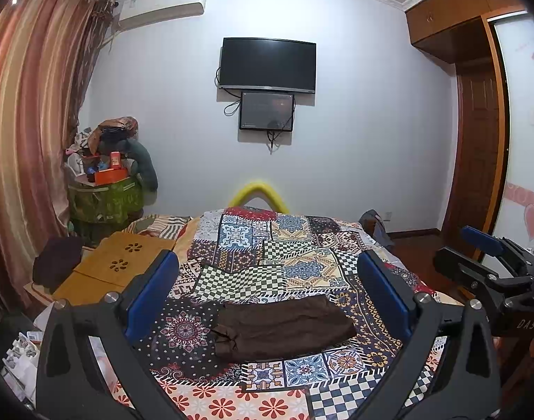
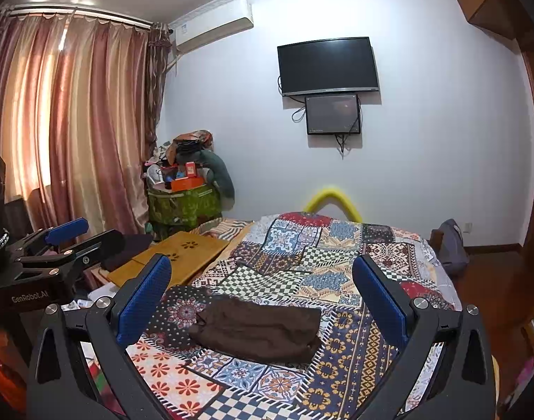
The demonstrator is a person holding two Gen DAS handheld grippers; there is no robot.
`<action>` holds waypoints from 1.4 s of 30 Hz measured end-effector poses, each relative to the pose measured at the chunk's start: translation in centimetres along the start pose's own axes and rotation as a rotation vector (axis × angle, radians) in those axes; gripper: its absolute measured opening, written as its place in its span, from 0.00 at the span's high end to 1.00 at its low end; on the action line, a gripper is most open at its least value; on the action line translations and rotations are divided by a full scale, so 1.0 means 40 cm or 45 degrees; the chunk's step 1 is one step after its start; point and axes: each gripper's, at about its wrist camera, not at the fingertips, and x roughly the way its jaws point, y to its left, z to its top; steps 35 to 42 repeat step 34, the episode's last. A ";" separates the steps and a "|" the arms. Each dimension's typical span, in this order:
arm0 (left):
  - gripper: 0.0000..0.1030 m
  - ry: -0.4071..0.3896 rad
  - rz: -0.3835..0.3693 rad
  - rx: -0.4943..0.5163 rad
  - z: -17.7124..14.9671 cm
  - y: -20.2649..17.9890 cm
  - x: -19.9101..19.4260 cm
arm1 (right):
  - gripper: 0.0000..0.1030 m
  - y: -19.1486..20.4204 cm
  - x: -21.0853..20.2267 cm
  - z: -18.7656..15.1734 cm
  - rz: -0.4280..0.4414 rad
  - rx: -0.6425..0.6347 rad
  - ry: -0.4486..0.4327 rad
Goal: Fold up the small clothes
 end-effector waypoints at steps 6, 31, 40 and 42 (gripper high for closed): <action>0.00 0.003 -0.009 0.002 -0.003 -0.001 0.004 | 0.00 -0.001 0.000 0.000 -0.001 0.002 -0.002; 0.00 0.018 -0.065 -0.001 -0.002 0.006 0.010 | 0.00 0.016 0.005 -0.001 -0.012 0.021 0.013; 0.00 0.027 -0.067 0.000 -0.003 0.005 0.013 | 0.00 0.016 0.005 -0.002 -0.014 0.026 0.016; 0.00 0.027 -0.067 0.000 -0.003 0.005 0.013 | 0.00 0.016 0.005 -0.002 -0.014 0.026 0.016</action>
